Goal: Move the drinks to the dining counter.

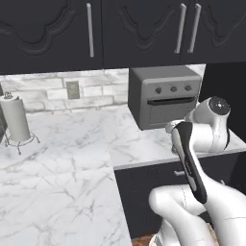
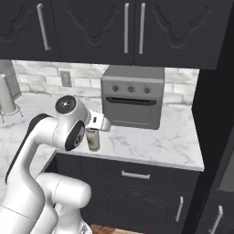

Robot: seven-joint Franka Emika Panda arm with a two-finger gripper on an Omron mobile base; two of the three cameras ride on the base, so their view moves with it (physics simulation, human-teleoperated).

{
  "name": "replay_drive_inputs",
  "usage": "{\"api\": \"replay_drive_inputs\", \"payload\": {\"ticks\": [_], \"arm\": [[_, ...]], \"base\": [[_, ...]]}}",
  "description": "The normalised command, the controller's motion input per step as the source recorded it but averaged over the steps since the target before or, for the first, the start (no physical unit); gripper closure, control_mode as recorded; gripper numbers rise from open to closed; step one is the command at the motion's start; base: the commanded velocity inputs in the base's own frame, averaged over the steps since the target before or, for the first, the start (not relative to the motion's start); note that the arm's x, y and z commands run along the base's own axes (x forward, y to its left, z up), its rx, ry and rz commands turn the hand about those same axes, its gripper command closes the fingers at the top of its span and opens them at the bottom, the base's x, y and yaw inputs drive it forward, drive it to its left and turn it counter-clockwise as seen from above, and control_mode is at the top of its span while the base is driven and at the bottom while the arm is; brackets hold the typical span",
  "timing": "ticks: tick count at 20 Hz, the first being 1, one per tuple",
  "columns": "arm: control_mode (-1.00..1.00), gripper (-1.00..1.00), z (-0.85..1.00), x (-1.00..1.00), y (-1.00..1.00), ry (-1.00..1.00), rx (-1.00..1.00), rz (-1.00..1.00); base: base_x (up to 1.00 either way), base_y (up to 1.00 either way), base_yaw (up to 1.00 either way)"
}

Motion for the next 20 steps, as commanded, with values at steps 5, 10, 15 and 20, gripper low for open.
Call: {"api": "replay_drive_inputs", "payload": {"ticks": [5,10,15,20], "arm": [[1.00,1.00,0.00,0.00,0.00,0.00,0.00,0.00],[1.00,1.00,0.00,0.00,0.00,0.00,0.00,0.00],[1.00,1.00,0.00,0.00,0.00,0.00,0.00,0.00],[1.00,1.00,0.00,0.00,0.00,0.00,0.00,0.00]], "base": [[-0.97,-0.30,0.00],[-0.51,-0.69,-0.25],[-0.04,-0.85,-0.69],[0.00,-0.79,-0.73]]}}
